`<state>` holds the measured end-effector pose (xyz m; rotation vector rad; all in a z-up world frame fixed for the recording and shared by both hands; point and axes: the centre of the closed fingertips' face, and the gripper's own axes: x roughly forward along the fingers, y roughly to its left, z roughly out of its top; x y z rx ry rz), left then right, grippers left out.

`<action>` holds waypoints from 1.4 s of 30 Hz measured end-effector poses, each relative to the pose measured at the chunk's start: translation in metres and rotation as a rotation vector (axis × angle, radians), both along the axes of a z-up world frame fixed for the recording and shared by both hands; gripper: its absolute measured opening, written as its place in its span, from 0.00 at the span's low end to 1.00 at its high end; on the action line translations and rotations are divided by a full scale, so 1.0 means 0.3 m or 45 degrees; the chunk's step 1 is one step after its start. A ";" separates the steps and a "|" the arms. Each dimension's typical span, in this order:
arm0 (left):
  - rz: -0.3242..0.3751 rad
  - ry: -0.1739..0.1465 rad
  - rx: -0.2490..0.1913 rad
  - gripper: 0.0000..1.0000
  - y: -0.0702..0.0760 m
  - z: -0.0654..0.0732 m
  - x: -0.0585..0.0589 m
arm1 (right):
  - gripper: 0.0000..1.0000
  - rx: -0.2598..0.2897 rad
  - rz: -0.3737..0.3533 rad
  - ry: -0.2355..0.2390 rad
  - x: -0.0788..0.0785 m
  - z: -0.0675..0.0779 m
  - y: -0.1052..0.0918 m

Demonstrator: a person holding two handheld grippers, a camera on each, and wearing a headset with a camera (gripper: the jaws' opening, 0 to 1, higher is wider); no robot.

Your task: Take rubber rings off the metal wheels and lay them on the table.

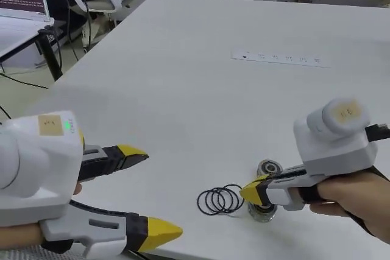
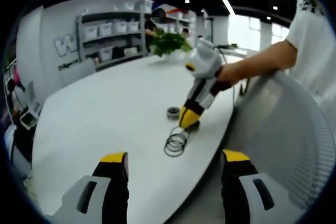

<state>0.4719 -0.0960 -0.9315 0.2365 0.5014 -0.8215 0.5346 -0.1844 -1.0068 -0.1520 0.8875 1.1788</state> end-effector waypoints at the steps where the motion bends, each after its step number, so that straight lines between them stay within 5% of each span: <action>1: 0.002 -0.001 0.000 0.72 0.000 0.001 0.000 | 0.02 0.000 0.000 0.001 0.000 0.000 0.001; 22: 0.012 -0.002 0.017 0.72 0.001 0.000 0.001 | 0.04 -0.024 -0.005 -0.051 0.020 -0.017 0.003; 32: 0.004 0.004 0.020 0.72 0.000 -0.003 -0.002 | 0.05 0.022 -0.038 -0.059 0.034 0.025 0.000; 42: -0.007 0.005 -0.001 0.74 -0.003 0.000 -0.002 | 0.17 0.084 0.004 -0.022 -0.015 0.078 0.020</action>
